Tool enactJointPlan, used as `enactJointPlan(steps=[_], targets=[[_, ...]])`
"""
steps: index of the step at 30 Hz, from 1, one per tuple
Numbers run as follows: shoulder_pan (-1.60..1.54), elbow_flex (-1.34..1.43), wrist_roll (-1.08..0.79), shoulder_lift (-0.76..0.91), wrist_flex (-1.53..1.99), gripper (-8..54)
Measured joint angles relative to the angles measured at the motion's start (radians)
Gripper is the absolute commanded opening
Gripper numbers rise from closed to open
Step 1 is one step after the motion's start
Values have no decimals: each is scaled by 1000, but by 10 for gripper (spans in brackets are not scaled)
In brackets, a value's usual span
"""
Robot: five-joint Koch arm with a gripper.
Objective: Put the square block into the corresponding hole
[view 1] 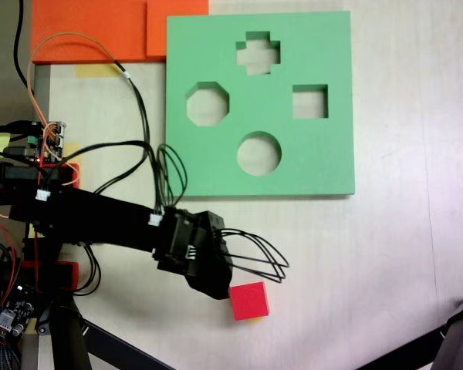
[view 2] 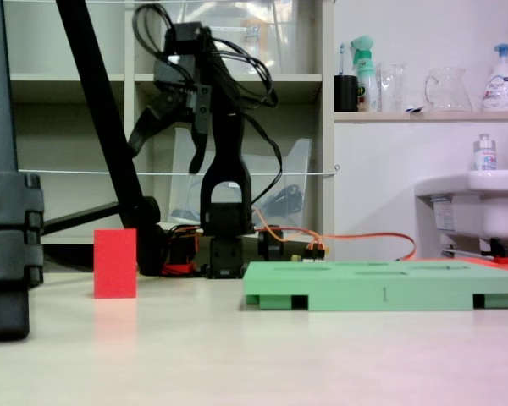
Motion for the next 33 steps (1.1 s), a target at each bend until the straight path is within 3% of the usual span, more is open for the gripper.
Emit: enactJointPlan(steps=[2,13,33], targets=[[25,-3,-12,-14,2,522],[74,-2,-84,-273,-23,522],[158,8,-169,-436,-161,522]])
